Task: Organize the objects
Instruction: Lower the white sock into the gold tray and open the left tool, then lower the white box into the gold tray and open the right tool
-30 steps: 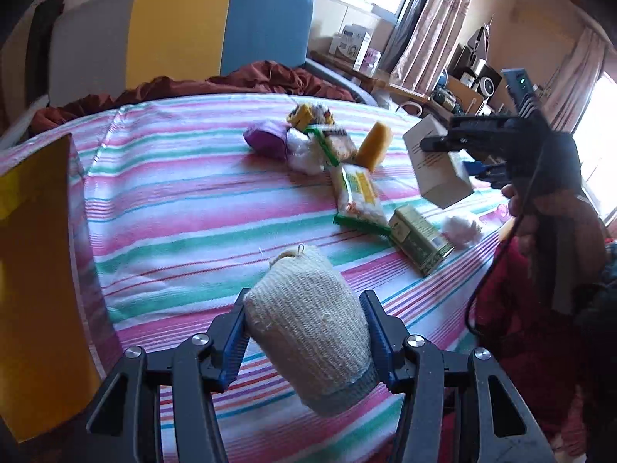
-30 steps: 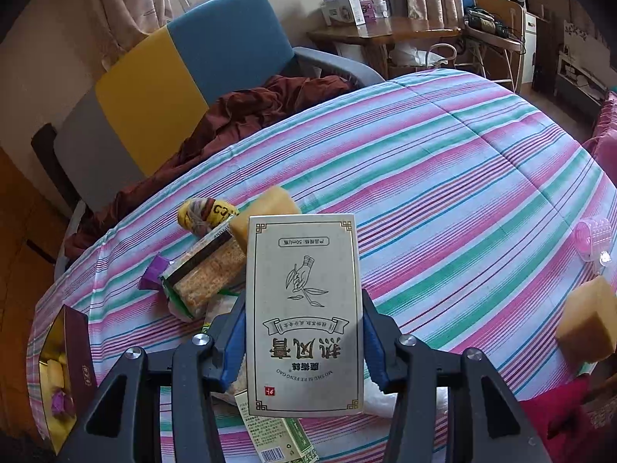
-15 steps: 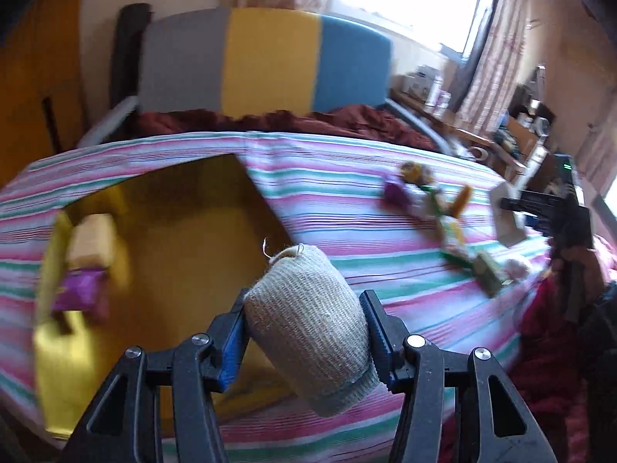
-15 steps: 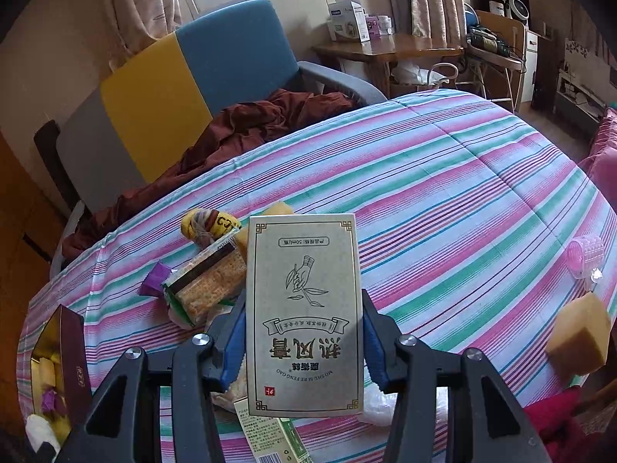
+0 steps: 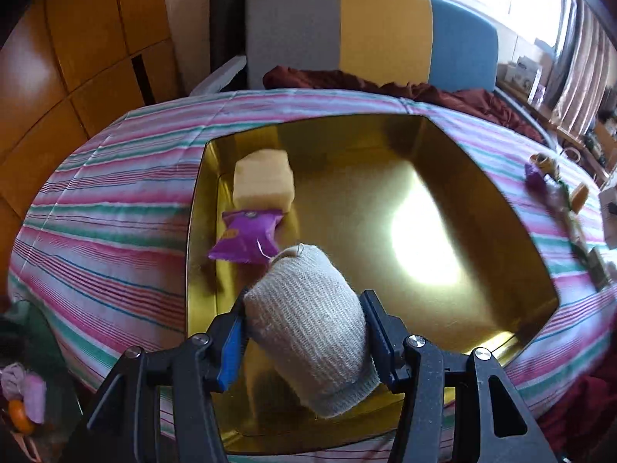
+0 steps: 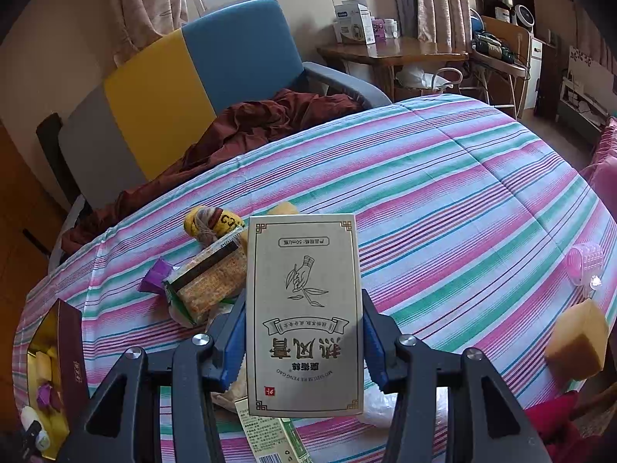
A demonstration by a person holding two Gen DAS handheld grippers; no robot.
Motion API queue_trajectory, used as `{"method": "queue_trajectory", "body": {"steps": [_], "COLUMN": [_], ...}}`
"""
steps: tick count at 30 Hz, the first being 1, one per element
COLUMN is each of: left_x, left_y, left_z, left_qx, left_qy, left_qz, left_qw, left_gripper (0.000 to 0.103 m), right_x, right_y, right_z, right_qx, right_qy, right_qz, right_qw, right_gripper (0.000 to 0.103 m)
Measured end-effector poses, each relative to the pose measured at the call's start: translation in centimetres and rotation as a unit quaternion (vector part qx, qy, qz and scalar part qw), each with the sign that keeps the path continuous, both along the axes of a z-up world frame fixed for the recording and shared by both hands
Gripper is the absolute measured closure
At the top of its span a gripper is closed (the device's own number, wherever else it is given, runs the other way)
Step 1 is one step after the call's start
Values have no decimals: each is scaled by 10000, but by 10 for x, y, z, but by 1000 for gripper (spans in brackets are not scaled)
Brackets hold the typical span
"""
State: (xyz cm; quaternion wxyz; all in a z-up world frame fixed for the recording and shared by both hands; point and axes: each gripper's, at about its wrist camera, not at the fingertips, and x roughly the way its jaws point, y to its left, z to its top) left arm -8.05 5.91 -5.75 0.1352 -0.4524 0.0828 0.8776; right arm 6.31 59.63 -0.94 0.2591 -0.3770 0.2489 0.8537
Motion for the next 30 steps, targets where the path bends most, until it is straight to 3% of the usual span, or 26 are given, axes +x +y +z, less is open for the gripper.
{"method": "queue_trajectory", "body": {"steps": [7,15,23,30], "left_x": [-3,0,11,22], "left_y": [-9,-9,-27,-38], "left_z": [-26,-23,-4,8], "left_qx": [-337,-403,-30,327], "left_qy": [-263,-88,153,284], "left_qz": [-6,-31,198,366], "left_qw": [9991,9991,9997,9984], "left_gripper": [47,43,35,33], "right_x": [0,3,13,-14], "right_y": [0,-2,-8,-79], "right_z": [1,6,29,79], "right_qx": [13,127,240,266], "right_qy": [-11,100,444,765], "right_qz": [13,-16,-123,806], "right_qw": [10000,9999,9986,9935], "right_gripper": [52,52,52,52]}}
